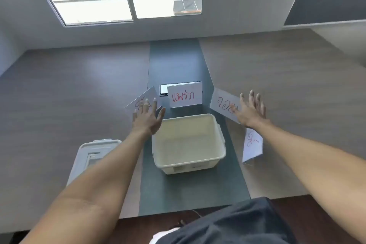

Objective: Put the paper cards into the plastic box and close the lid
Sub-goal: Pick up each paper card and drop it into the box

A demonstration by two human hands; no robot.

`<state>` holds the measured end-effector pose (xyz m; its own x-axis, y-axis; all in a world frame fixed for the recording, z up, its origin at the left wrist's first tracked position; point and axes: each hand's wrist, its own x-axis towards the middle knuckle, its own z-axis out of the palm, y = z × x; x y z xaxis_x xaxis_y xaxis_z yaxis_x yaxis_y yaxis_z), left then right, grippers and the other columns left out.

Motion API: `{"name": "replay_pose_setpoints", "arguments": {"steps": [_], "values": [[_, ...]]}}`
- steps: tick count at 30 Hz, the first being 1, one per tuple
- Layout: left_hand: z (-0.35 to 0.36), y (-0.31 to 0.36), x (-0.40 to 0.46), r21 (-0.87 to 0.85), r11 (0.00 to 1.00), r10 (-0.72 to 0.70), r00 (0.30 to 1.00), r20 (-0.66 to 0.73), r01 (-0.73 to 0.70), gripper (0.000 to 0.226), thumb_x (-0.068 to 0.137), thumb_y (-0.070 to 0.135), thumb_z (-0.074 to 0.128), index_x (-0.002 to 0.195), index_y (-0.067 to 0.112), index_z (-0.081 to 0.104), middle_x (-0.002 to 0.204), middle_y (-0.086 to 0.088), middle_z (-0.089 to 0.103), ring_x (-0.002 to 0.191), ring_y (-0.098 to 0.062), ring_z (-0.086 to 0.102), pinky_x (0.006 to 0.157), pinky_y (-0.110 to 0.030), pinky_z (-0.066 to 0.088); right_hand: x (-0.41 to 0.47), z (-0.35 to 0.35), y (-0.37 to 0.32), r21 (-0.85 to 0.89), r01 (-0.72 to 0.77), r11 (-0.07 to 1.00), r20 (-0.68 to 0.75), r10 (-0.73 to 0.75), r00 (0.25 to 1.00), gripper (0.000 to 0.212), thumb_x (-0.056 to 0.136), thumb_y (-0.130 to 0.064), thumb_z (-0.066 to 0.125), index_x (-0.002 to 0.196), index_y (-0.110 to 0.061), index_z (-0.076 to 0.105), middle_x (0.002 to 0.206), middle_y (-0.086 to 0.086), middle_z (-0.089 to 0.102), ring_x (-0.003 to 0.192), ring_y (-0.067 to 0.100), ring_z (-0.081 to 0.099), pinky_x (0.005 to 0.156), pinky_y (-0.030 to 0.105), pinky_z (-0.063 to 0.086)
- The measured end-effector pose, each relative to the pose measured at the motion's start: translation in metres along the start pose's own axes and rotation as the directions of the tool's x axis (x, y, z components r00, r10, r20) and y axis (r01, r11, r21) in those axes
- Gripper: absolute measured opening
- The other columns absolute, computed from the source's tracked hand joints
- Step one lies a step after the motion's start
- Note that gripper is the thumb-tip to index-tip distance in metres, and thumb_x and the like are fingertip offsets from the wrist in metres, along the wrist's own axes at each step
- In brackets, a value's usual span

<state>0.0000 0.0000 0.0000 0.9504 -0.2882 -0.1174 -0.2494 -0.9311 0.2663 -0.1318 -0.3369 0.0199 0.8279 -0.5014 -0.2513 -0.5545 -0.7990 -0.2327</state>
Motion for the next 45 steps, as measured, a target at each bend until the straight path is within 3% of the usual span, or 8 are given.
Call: {"name": "replay_pose_setpoints", "arguments": {"steps": [5,13,18,23,27,29,32,45], "values": [[0.022,-0.009,-0.028,0.002,1.0,0.022,1.0,0.018,-0.022,0.063,0.098,0.059,0.009,0.156,0.034,0.001,0.166,-0.004,0.0,0.152,-0.024,-0.005,0.12,-0.049,0.005,-0.015,0.027,0.022,-0.087,-0.019,0.996,-0.086,0.011,0.996,0.075,0.101,-0.058,0.023,0.159,-0.02,-0.006,0.162,0.011,-0.027,0.149,0.028,-0.028,0.119,0.044,-0.016],[0.051,-0.023,-0.049,-0.008,0.999,0.032,0.999,0.005,-0.032,0.062,0.102,0.044,0.015,0.157,0.022,-0.002,0.166,-0.001,-0.001,0.152,-0.021,-0.001,0.122,-0.045,0.005,-0.026,0.046,0.046,-0.005,-0.136,0.991,-0.059,0.135,0.989,0.072,0.102,-0.051,0.028,0.158,-0.022,-0.007,0.163,0.01,-0.024,0.151,0.032,-0.021,0.121,0.05,-0.01],[0.057,-0.023,-0.054,-0.099,0.994,0.049,0.998,-0.027,-0.051,0.06,0.103,0.032,0.023,0.157,0.014,0.004,0.165,-0.003,0.008,0.152,-0.02,0.007,0.122,-0.042,0.01,-0.031,0.063,0.048,0.1,-0.167,0.981,-0.017,0.169,0.985,0.067,0.104,-0.031,0.03,0.158,-0.021,-0.009,0.164,0.009,-0.022,0.152,0.037,-0.006,0.121,0.05,0.005],[0.058,-0.02,-0.057,-0.103,0.992,0.073,0.996,-0.053,-0.079,0.059,0.101,0.02,0.026,0.156,0.008,0.008,0.165,-0.006,0.011,0.152,-0.02,0.009,0.12,-0.038,0.013,-0.033,0.069,0.049,0.205,-0.16,0.966,-0.018,0.167,0.986,0.078,0.097,-0.006,0.037,0.157,-0.02,-0.011,0.162,0.0,-0.029,0.145,0.039,0.019,0.114,0.047,0.026],[0.06,-0.016,-0.058,-0.135,0.987,0.086,0.995,-0.051,-0.092,0.063,0.097,0.01,0.027,0.156,0.007,0.005,0.165,-0.007,0.008,0.152,-0.02,0.007,0.12,-0.036,0.013,-0.034,0.071,0.056,0.287,-0.094,0.953,-0.016,0.103,0.995,0.086,0.095,0.004,0.038,0.157,-0.025,-0.013,0.159,-0.007,-0.036,0.144,0.038,0.023,0.111,0.049,0.034],[0.061,-0.016,-0.058,-0.141,0.986,0.085,0.995,-0.057,-0.092,0.063,0.097,0.009,0.027,0.156,0.006,0.005,0.165,-0.008,0.008,0.152,-0.02,0.007,0.12,-0.036,0.012,-0.034,0.073,0.058,0.328,-0.052,0.943,-0.029,0.065,0.997,0.092,0.091,0.012,0.042,0.157,-0.024,-0.011,0.158,-0.007,-0.037,0.151,0.032,0.012,0.114,0.048,0.032],[0.062,-0.016,-0.058,-0.134,0.986,0.089,0.993,-0.074,-0.098,0.063,0.096,0.008,0.027,0.156,0.006,0.006,0.165,-0.008,0.009,0.152,-0.021,0.008,0.12,-0.036,0.012,-0.036,0.072,0.056,0.391,-0.016,0.92,-0.074,0.049,0.996,0.087,0.09,0.015,0.041,0.159,-0.017,-0.001,0.164,-0.002,-0.024,0.154,0.022,0.001,0.117,0.042,0.028],[0.062,-0.014,-0.055,-0.121,0.986,0.104,0.989,-0.103,-0.117,0.061,0.098,0.01,0.028,0.156,0.005,0.01,0.164,-0.009,0.014,0.151,-0.023,0.013,0.121,-0.037,0.016,-0.034,0.036,0.036,0.351,0.236,0.906,-0.298,-0.131,0.946,0.069,0.086,0.017,0.043,0.151,-0.003,0.033,0.153,0.012,0.035,0.138,0.032,0.04,0.105,0.032,0.036]]}}
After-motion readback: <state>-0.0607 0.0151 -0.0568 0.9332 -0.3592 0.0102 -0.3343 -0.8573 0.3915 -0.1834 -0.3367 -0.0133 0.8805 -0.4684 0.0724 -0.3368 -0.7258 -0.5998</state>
